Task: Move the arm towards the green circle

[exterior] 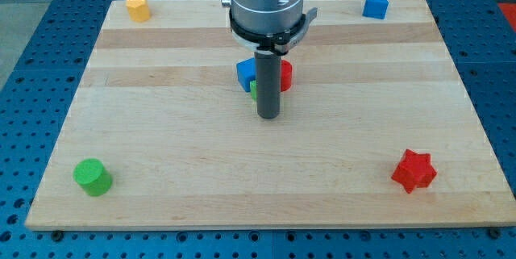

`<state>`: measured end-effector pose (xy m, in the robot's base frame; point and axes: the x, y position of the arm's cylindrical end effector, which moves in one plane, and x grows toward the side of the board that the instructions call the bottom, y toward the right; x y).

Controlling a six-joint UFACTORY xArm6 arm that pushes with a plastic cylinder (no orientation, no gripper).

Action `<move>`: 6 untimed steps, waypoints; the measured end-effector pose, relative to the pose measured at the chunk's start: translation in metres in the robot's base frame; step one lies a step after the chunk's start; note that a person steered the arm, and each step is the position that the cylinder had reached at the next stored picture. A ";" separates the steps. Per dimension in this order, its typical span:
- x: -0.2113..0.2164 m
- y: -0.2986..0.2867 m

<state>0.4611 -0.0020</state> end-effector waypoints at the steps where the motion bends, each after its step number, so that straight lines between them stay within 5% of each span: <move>1: 0.001 0.000; 4: 0.097 -0.023; 6: 0.150 -0.102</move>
